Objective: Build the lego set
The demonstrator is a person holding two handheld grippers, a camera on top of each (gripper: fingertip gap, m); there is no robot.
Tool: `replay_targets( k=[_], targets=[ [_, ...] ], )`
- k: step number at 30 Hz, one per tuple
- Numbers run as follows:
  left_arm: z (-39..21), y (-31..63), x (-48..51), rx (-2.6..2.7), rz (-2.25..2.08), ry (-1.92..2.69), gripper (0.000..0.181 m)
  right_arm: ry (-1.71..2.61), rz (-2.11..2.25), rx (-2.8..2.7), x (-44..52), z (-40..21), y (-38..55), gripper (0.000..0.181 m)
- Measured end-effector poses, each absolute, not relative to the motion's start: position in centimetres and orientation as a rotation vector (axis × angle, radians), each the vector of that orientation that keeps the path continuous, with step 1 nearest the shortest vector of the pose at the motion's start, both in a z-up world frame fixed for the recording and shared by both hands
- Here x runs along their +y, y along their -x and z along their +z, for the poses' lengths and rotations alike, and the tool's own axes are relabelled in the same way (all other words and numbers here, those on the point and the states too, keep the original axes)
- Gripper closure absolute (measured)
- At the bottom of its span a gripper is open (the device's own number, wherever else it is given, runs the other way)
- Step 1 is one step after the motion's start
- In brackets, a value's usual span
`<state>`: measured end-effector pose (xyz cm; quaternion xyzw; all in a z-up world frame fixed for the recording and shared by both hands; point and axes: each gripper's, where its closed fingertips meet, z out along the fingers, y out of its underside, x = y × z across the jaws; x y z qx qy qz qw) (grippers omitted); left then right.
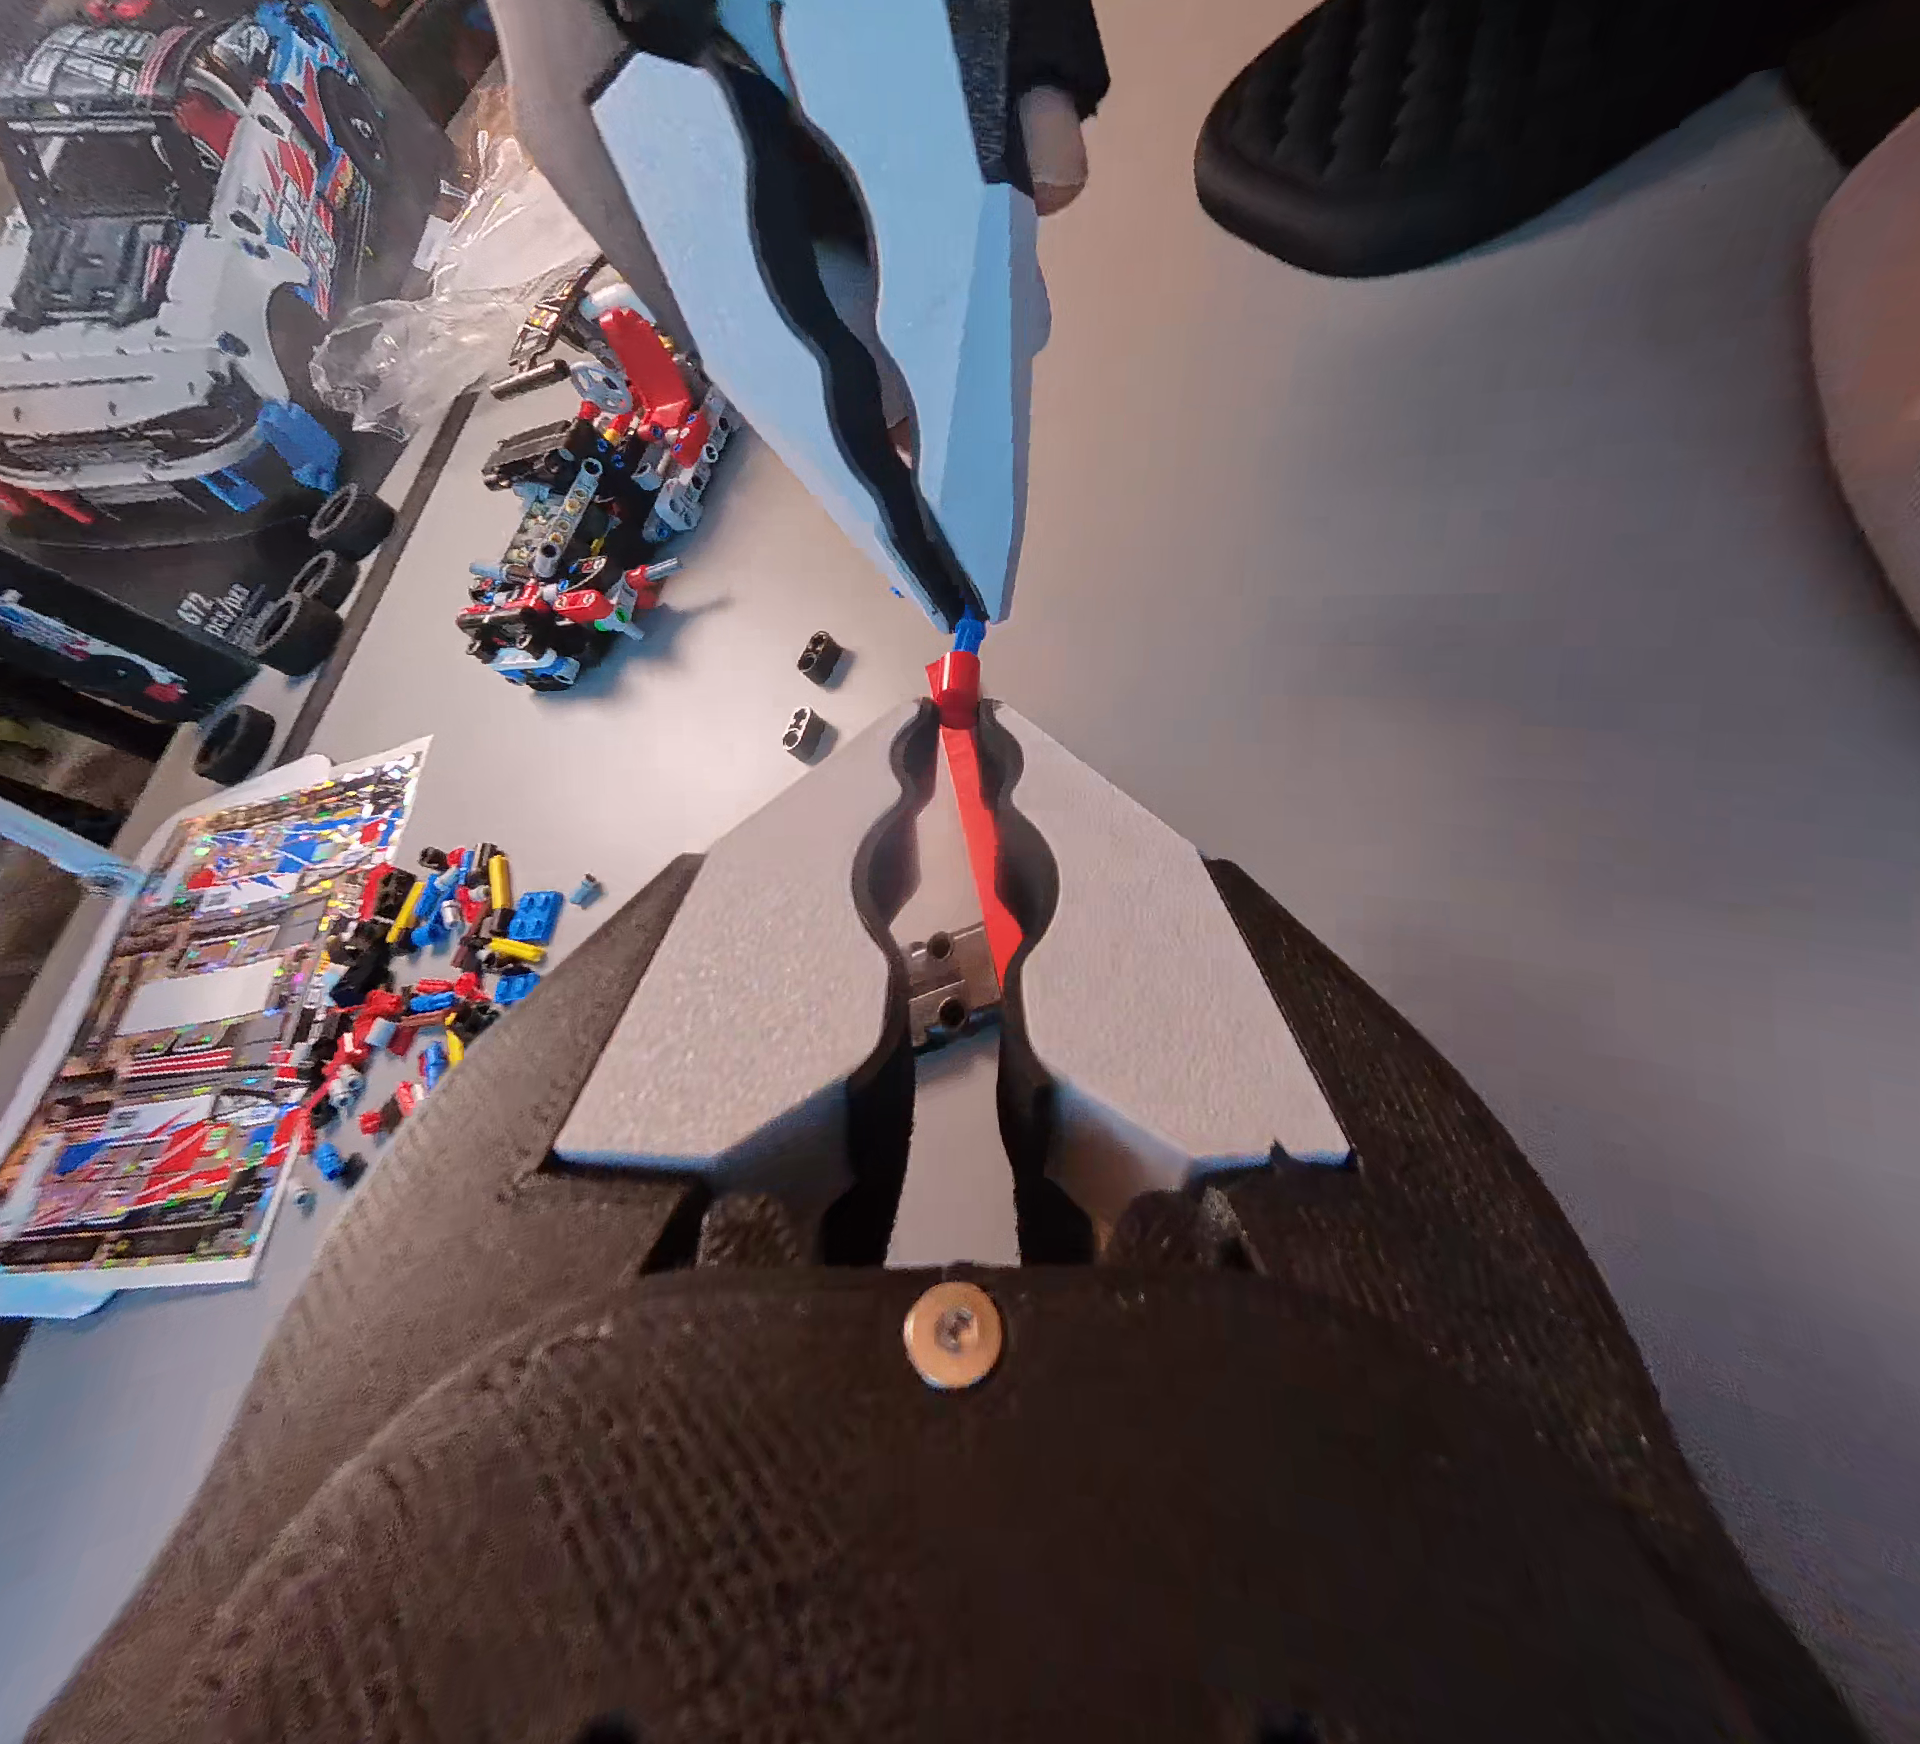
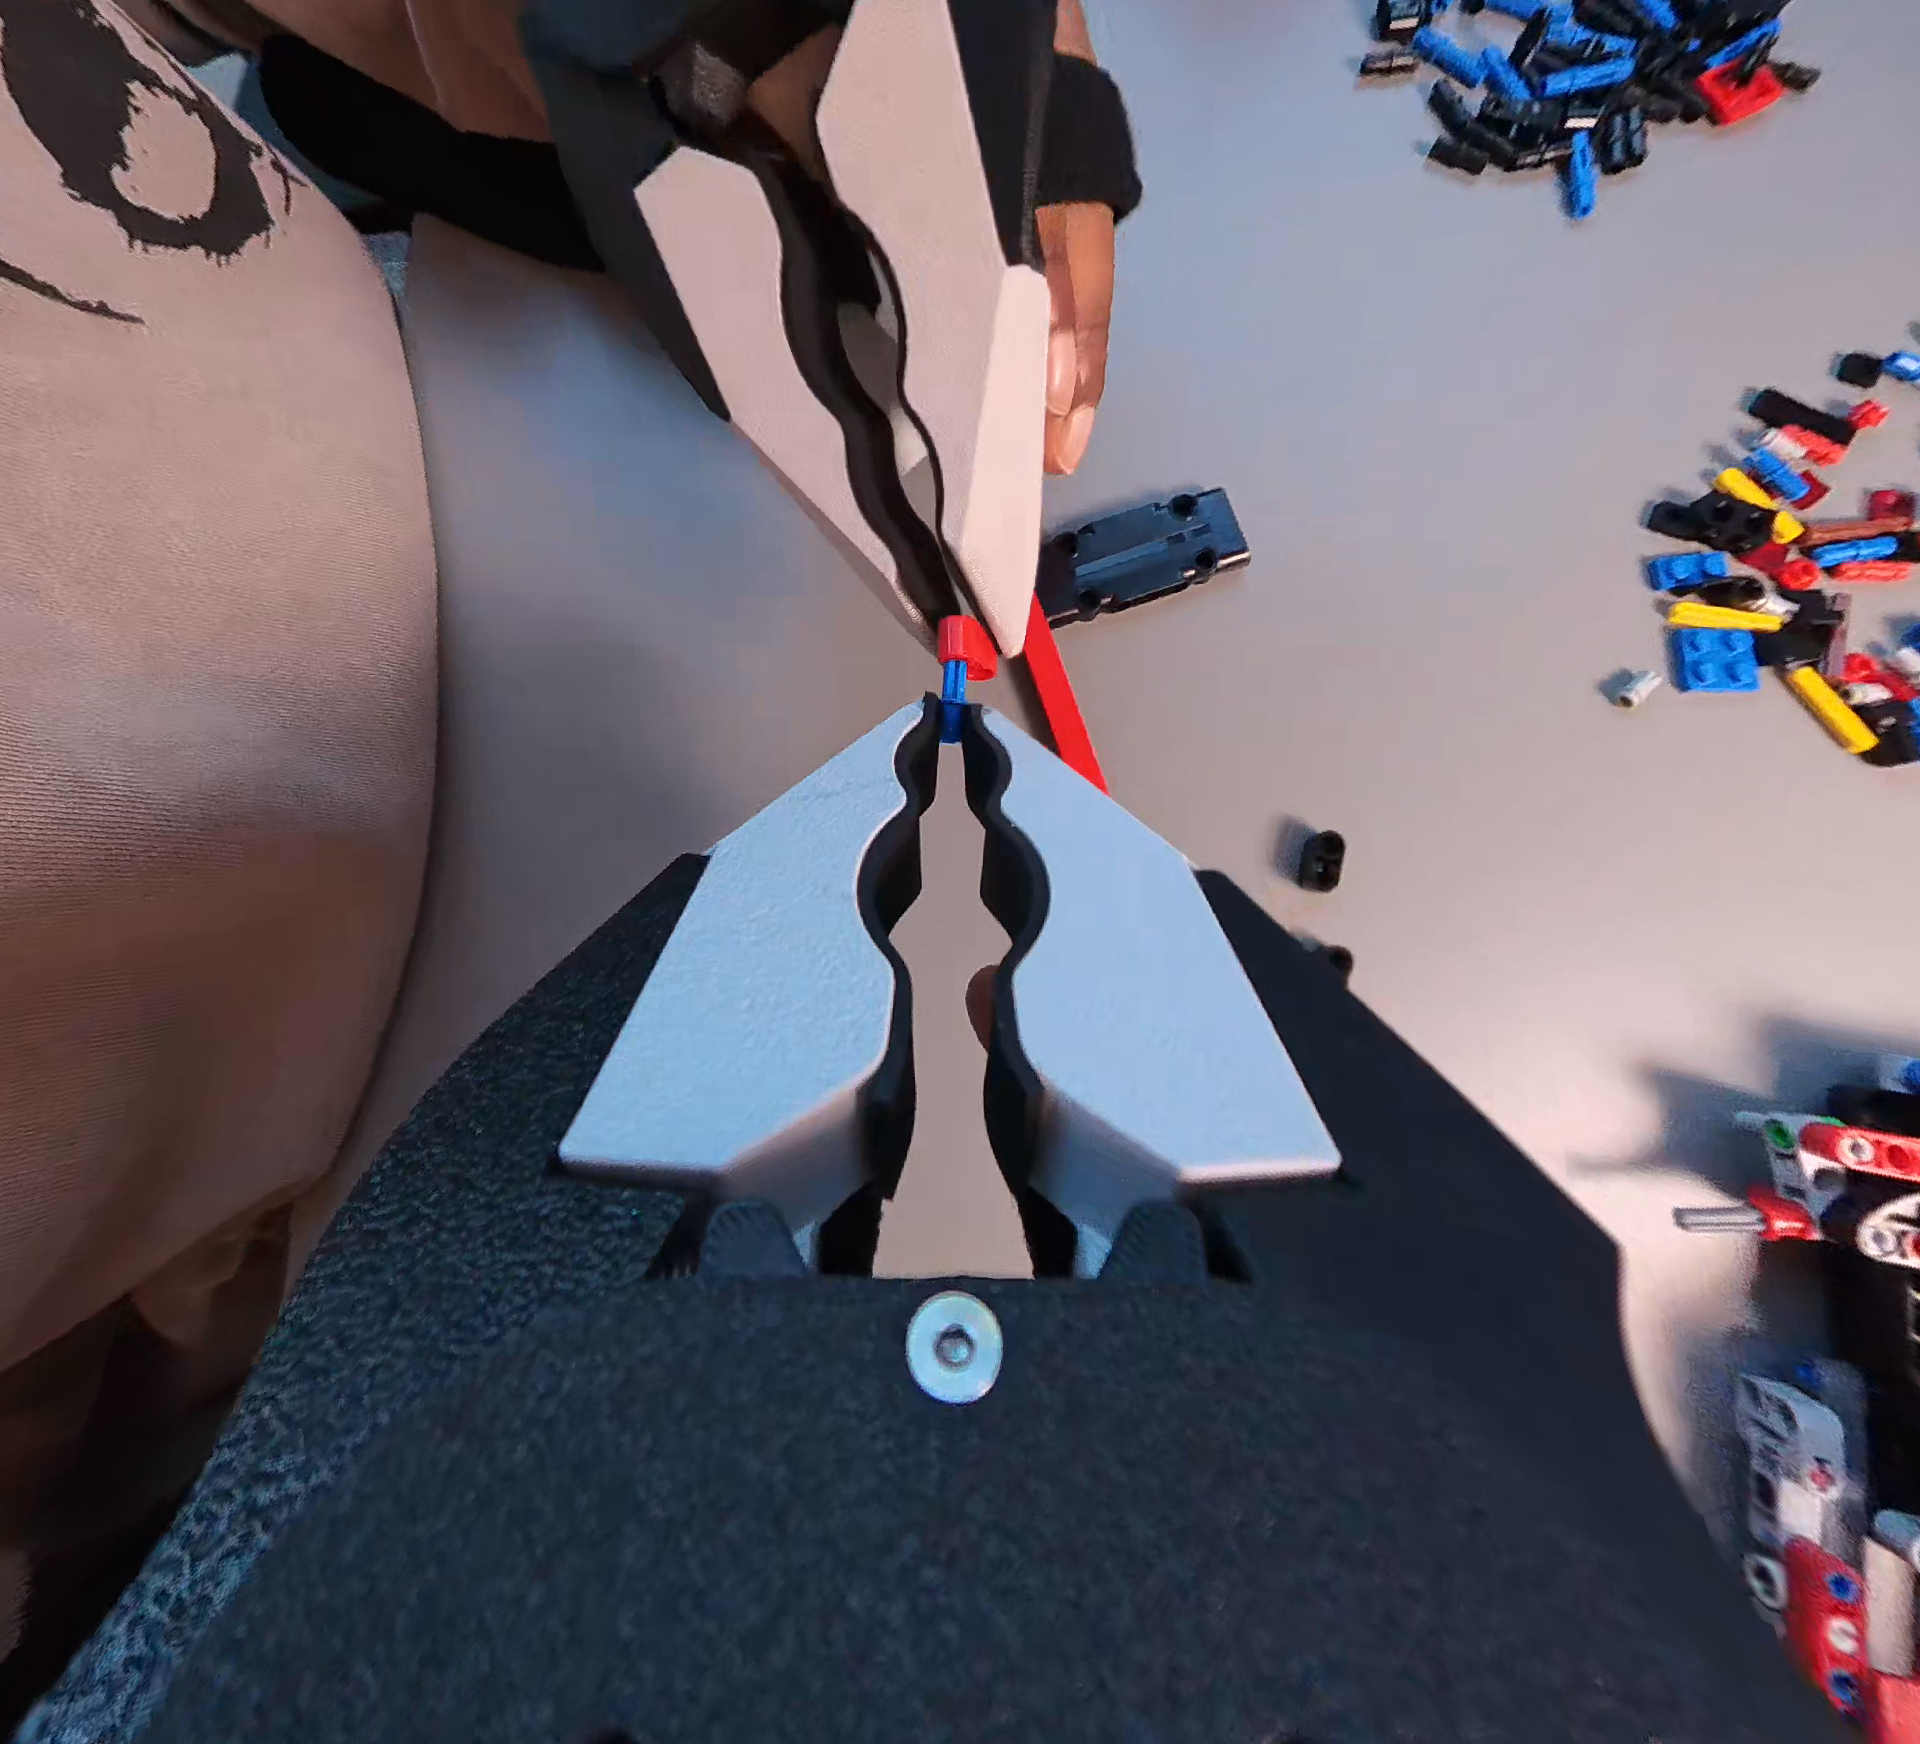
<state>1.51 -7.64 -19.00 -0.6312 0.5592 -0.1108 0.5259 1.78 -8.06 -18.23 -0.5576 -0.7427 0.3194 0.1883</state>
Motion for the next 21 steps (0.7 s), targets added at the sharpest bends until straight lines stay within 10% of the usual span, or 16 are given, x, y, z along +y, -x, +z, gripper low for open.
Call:
replay_targets(
  k=[21],
  targets=[
    [-22.5,-1.9,-7.3,1.612,0.248,1.474,0.176,2.023,1.088,-1.977,-8.5,-21.3,-2.1,0.181]
  ],
)
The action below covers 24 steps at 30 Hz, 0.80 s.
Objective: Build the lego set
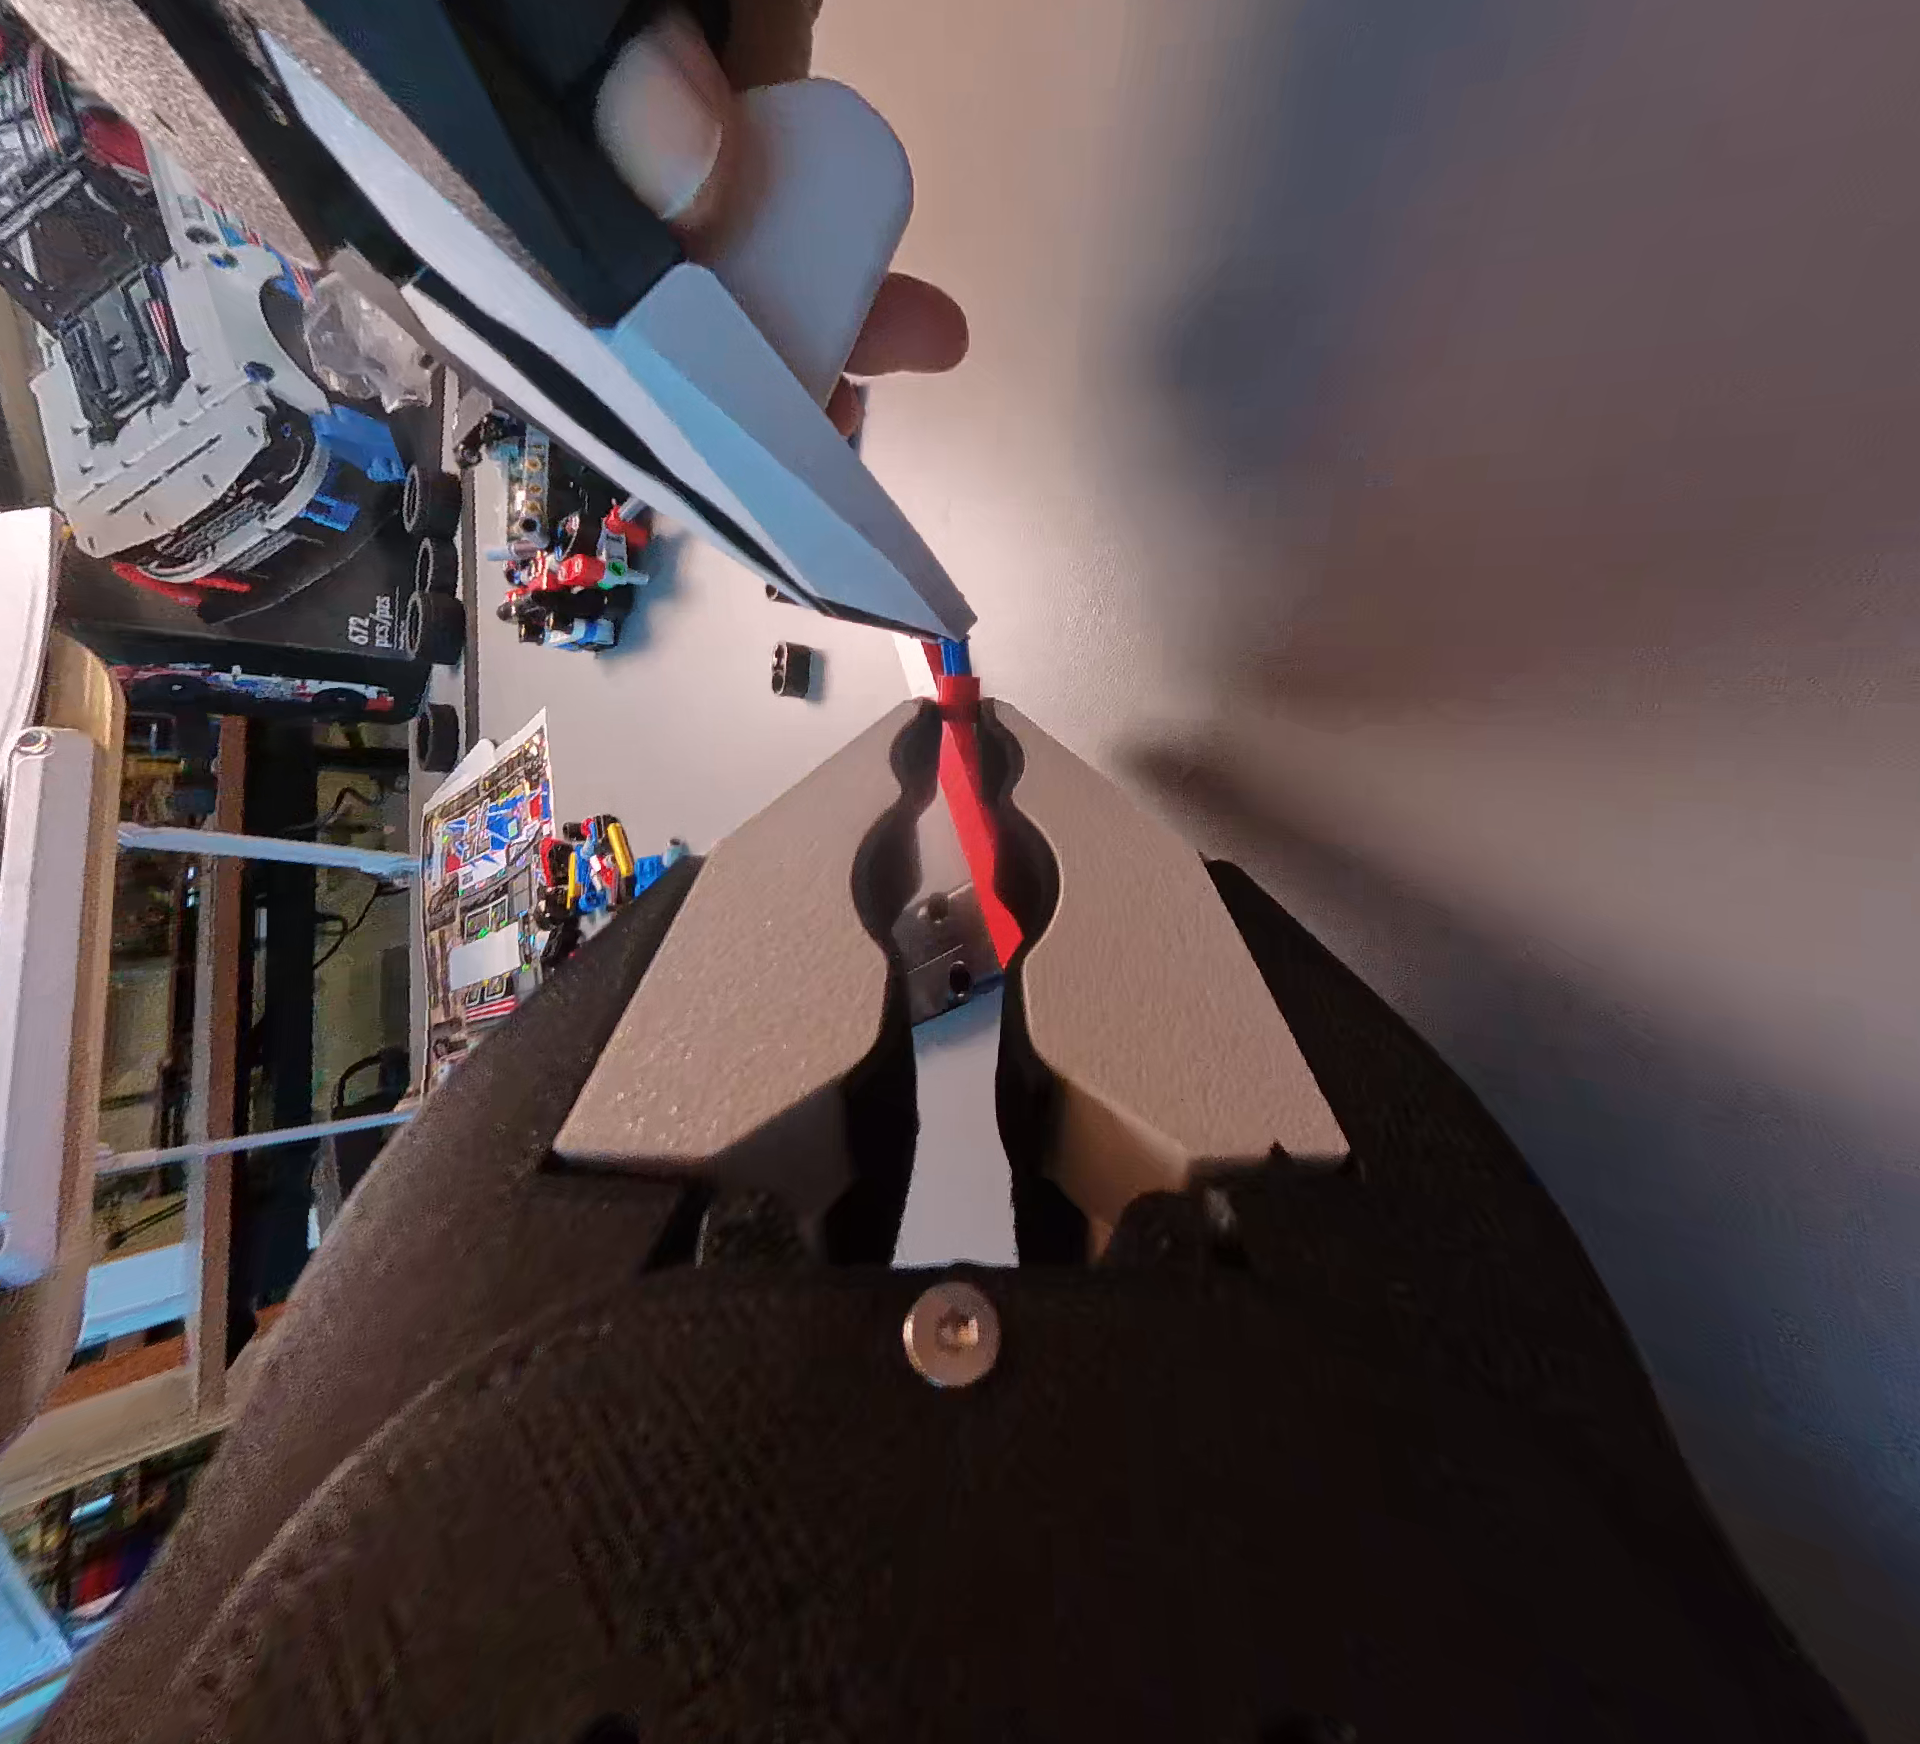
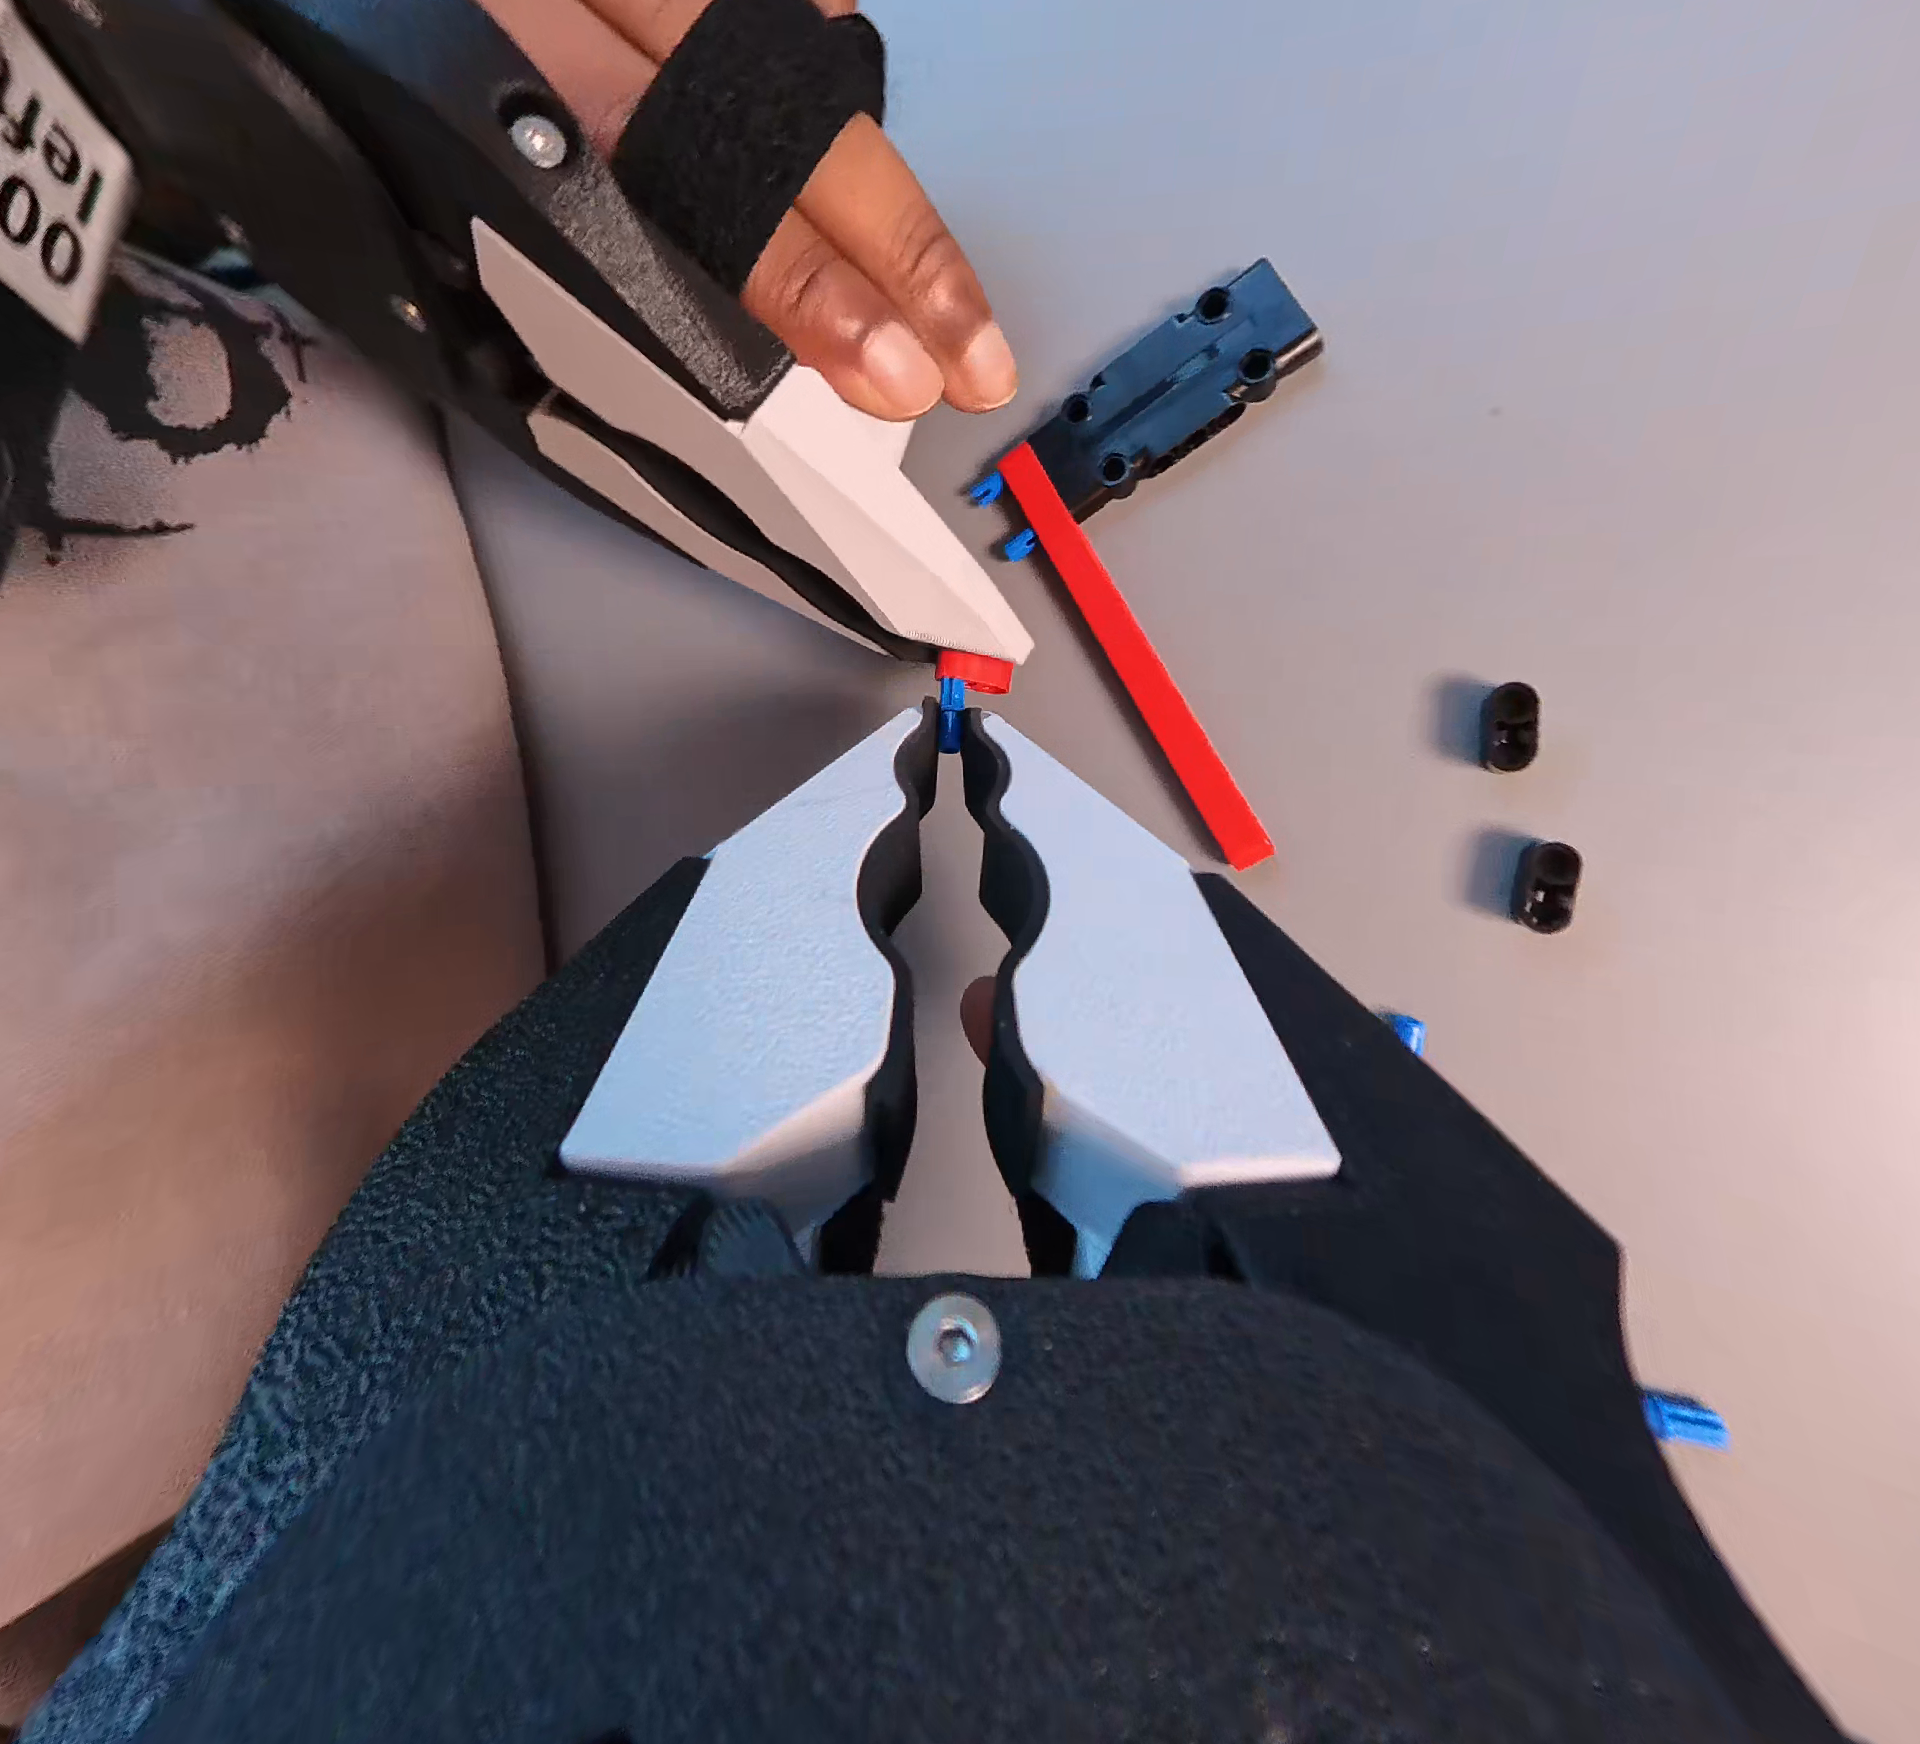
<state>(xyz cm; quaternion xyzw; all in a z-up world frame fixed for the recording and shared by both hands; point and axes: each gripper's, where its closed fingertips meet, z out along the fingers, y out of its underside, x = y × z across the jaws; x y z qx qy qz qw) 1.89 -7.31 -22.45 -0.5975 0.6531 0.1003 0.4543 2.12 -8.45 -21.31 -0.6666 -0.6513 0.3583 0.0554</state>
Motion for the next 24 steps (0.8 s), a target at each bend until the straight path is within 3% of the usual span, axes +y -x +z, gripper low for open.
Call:
replay_targets(
  k=[24],
  targets=[
    [-20.8,-0.6,-5.1,1.307,0.131,1.667,0.177,2.039,1.196,-1.46,-6.2,-19.6,-0.5,0.181]
  ],
)
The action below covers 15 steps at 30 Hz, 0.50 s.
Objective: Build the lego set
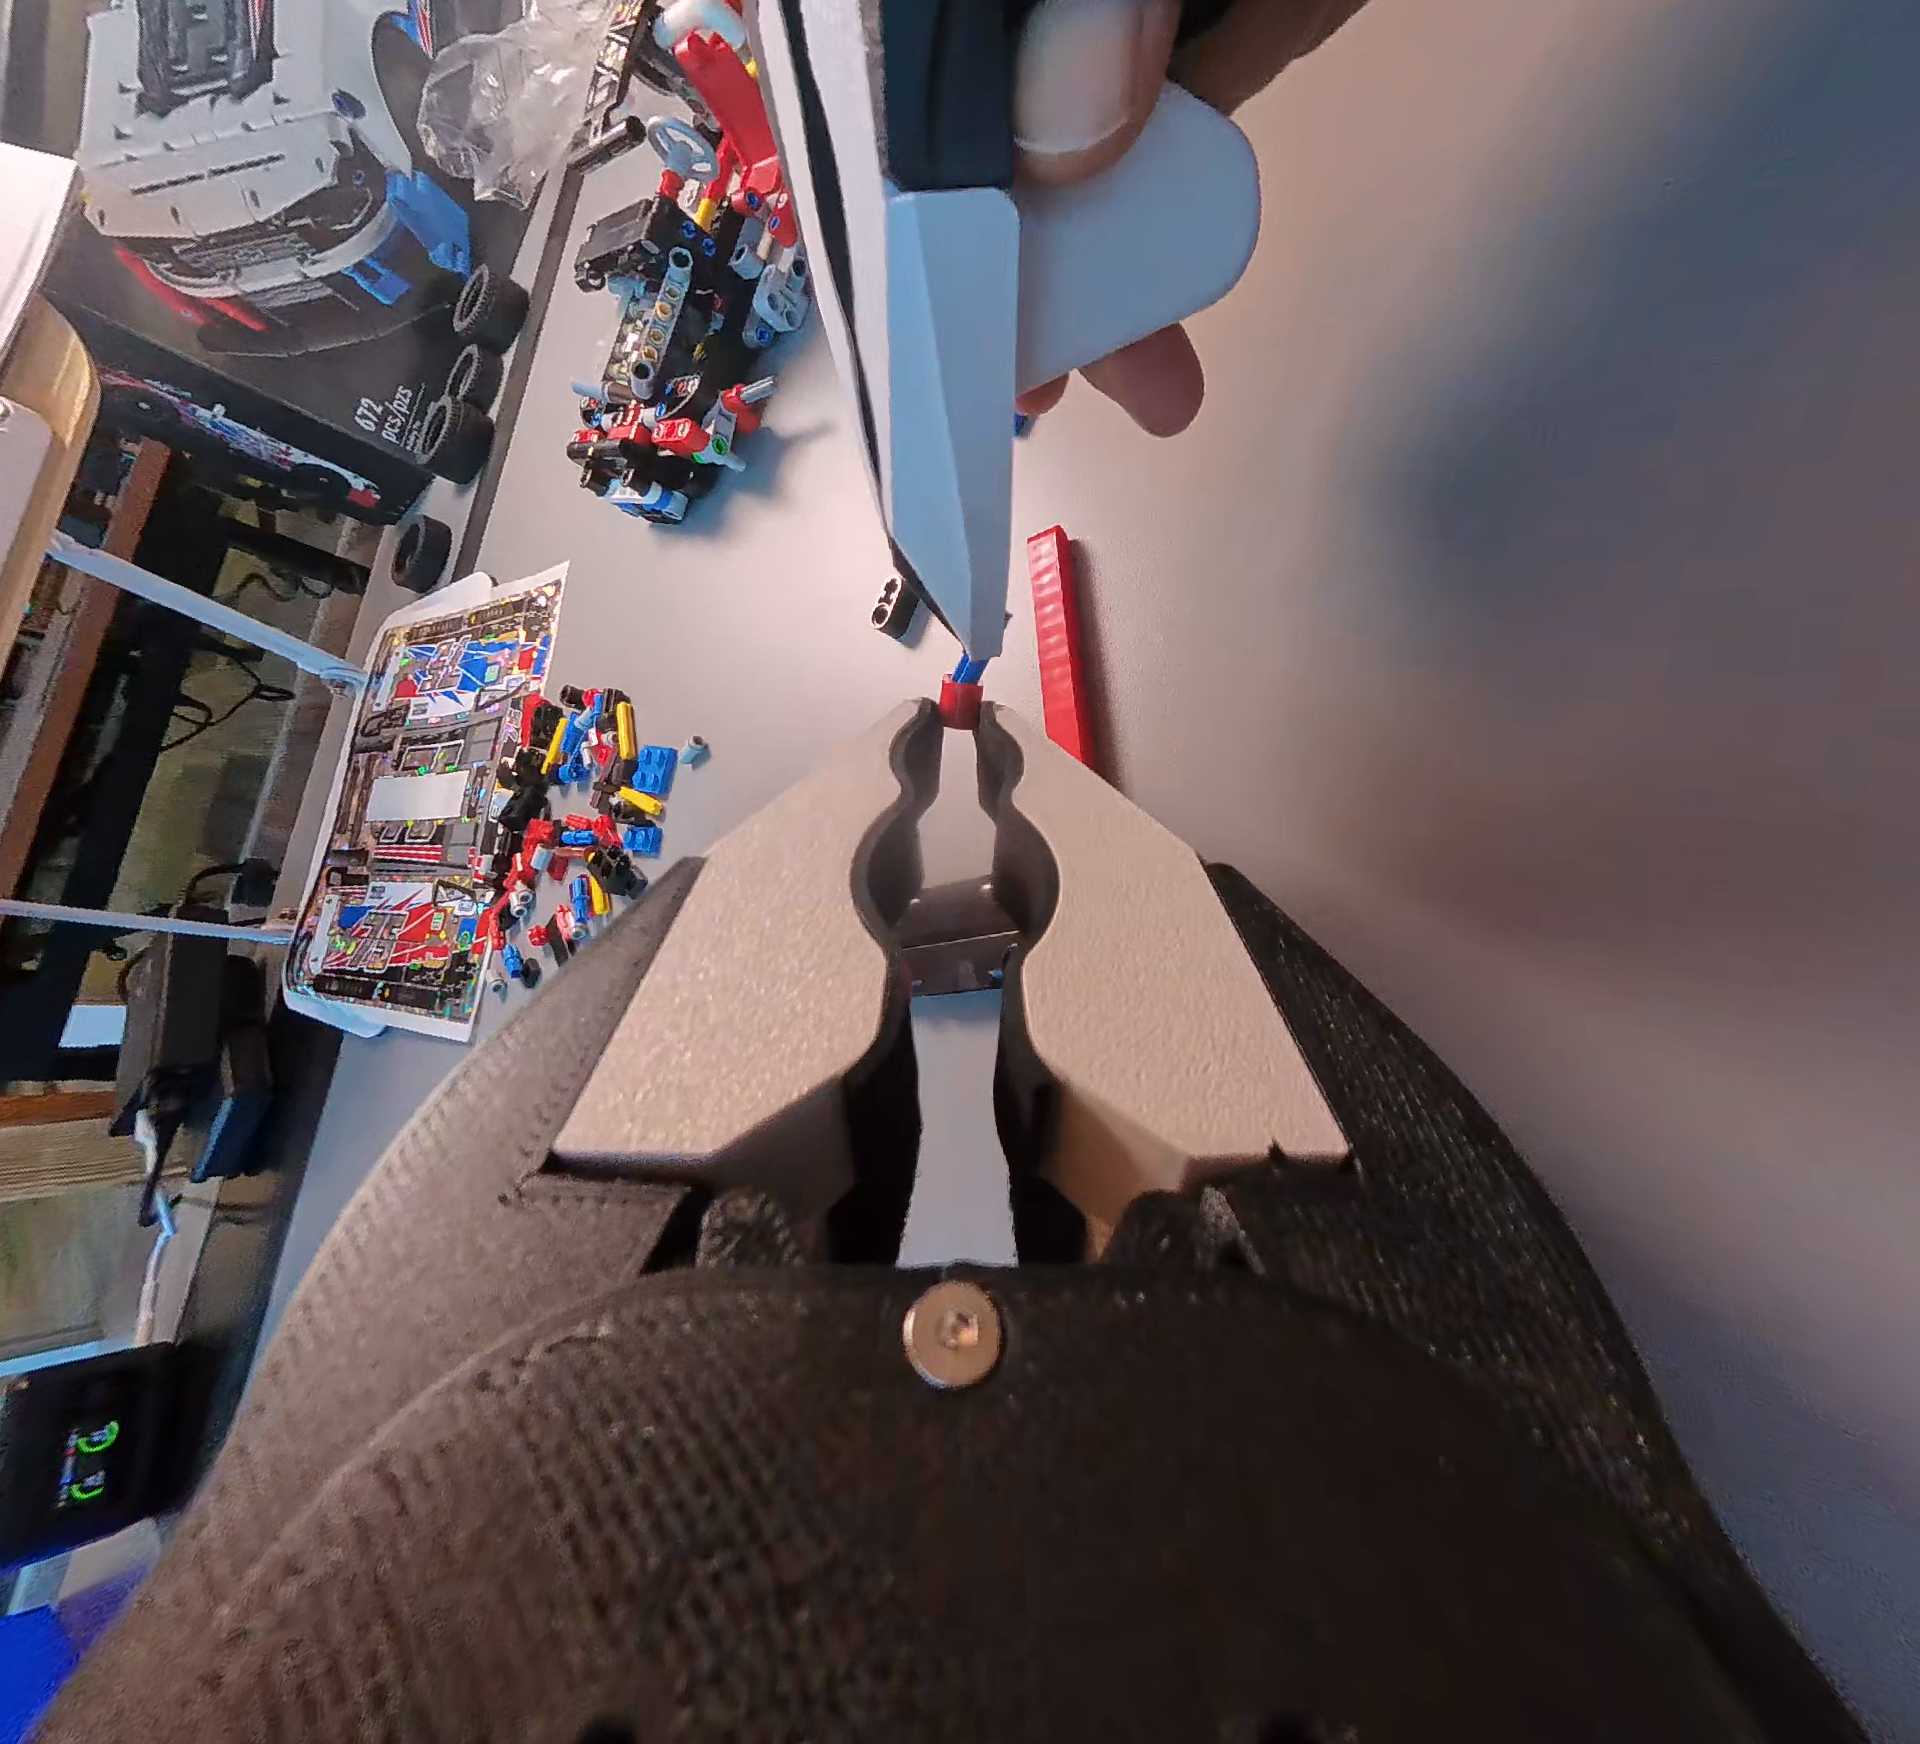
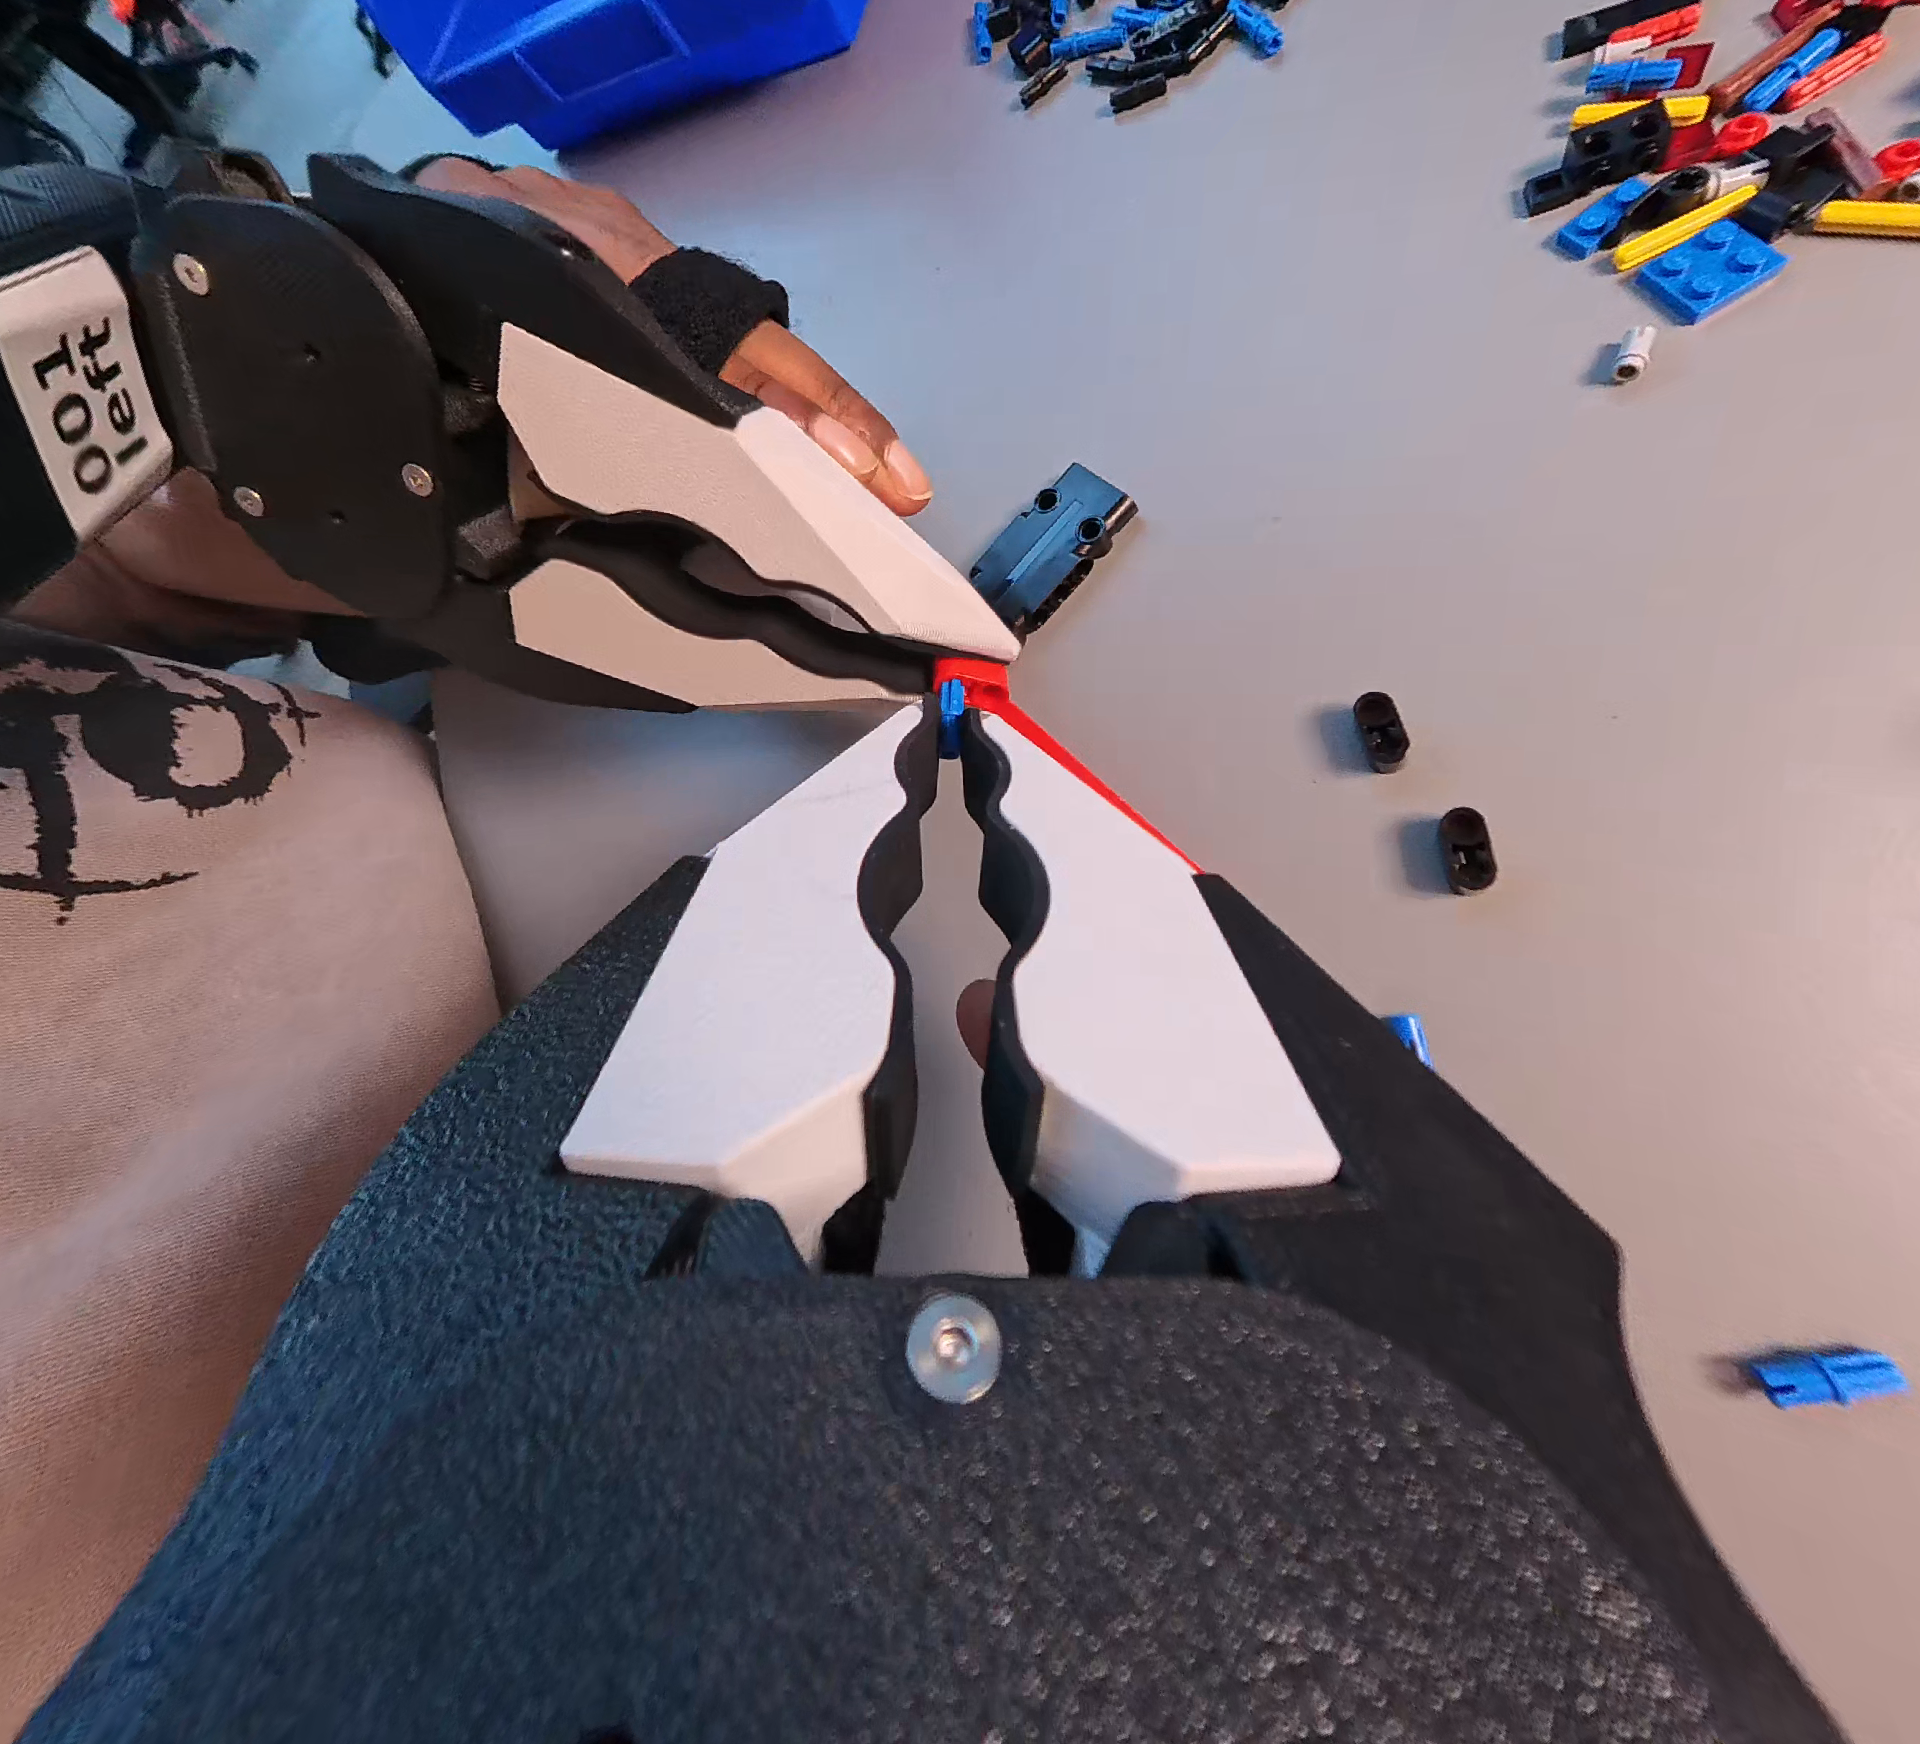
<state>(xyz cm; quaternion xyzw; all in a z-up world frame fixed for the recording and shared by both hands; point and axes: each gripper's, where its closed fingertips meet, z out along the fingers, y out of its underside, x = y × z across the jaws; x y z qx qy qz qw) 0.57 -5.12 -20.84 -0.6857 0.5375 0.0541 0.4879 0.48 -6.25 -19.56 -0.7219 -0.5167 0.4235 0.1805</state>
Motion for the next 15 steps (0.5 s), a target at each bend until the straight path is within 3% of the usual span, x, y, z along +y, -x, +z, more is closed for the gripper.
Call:
replay_targets(
  k=[15],
  targets=[
    [-21.32,-1.23,-5.76,1.485,0.342,1.515,0.176,2.132,1.313,-1.457,-6.89,-20.16,-0.65,0.181]
  ],
)
